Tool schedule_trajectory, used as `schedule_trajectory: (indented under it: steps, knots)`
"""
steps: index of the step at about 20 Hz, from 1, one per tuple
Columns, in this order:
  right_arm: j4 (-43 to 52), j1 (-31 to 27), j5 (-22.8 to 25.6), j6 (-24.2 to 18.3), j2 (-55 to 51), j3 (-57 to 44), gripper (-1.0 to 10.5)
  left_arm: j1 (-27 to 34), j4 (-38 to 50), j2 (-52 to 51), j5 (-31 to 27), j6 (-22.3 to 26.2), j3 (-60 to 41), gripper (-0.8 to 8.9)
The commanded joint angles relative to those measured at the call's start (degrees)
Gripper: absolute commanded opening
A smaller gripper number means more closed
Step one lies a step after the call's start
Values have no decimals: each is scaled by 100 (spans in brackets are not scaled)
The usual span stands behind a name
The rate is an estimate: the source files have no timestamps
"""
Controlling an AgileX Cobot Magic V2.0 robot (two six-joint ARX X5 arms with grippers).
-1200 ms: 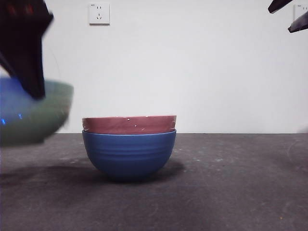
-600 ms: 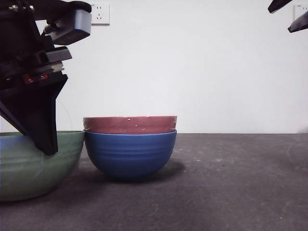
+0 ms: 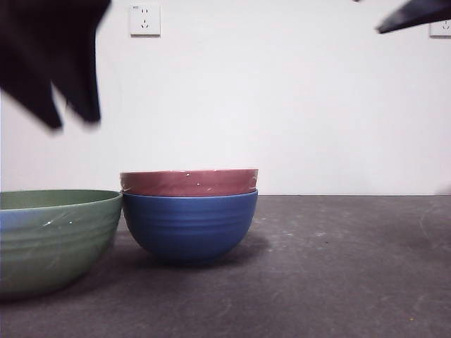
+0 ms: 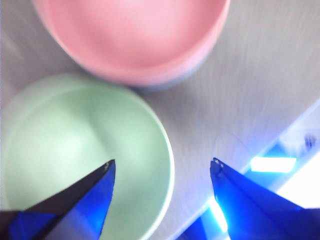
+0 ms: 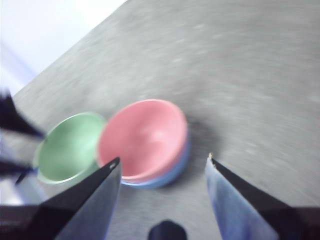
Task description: Pick up the green bowl on the top,put the green bowl on the left,pick up the red bowl in the middle,put the red bowl on the right
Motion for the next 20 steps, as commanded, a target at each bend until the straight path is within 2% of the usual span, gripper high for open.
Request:
schedule_trajectory:
  steps: [1,4,7,10,13,16,18,20]
  knots:
    - [9,448,31,-210,474,354,280,170,-81,-330,-175,157,275,319]
    - [-184,1045,144,-391,1215,973,270,739,-138,-841,-166,361,496,319]
    - [-807,1709,850,-859,2022,1762,244,1694,-260,-1377,-153,603,501,319]
    - [-1259,2295,1443,-1099,2708,2367,244,2710,-507,-1731,-96,813,501,318]
    - [-1403,2876,1827,-1255,3340,2684,244,3554,-599,-1926,407,968,501,314]
    - [-1394,3307,1906,-1438,3825,2697,244,3803,-647,-1947,822,979,501,314]
    - [-1333,3506,2144,-1554,4135,2697,243,3801,-691,-1945,894,977,498,314]
    - [-1217,3558,2129,-1558,4409,2697,243,3801,-704,-1945,903,977,498,314]
